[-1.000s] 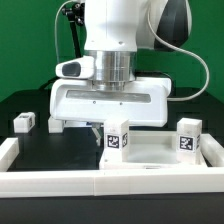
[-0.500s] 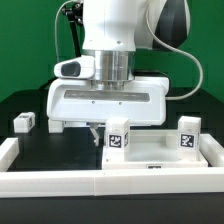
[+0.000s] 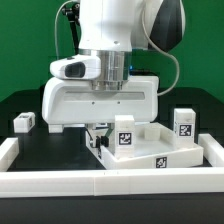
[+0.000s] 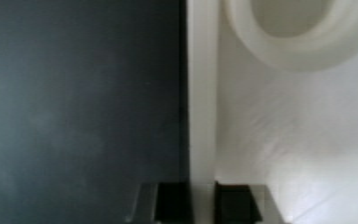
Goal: Assemble square table
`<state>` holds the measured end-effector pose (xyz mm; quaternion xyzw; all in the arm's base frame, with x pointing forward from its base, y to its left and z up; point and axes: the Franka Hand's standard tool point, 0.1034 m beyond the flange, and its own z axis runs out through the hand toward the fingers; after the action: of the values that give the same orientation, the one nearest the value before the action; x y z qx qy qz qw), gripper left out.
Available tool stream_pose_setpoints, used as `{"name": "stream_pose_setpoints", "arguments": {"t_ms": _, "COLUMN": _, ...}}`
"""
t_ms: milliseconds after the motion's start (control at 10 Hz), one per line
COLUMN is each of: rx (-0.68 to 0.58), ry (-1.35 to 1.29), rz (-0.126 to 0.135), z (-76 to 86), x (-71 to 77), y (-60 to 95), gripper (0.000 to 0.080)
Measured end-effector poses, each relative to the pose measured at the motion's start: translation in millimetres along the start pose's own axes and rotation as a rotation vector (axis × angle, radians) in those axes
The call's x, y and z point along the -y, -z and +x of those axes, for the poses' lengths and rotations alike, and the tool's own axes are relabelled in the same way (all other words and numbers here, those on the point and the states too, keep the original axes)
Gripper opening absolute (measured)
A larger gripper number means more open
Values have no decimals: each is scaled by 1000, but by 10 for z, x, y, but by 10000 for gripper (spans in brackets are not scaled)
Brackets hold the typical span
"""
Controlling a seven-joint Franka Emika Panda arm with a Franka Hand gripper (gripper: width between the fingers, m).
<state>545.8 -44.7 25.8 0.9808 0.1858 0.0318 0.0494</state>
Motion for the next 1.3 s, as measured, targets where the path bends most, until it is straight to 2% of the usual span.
{"name": "stream_pose_setpoints", "arguments": {"t_ms": 400, "rx": 10, "ry": 237, "rz": -13, "z": -15, "x": -40, "y": -4, "gripper": 58}}
{"name": "stream_pose_setpoints", "arguments": {"t_ms": 600, "rx": 16, "ry": 471, "rz": -31, "z": 11, "x": -48, "y": 6, "gripper": 58}}
{"name": "stream_pose_setpoints", "arguments": {"t_ms": 1000, "rx": 45, "ry": 799, "rz": -47, "z": 115, "x": -18, "y": 32, "gripper": 58}}
{"name": "stream_pose_setpoints", "arguments": {"t_ms": 1300, "rx": 60, "ry": 927, "rz": -53, "z": 89, "x": -59, "y": 25, "gripper": 58}}
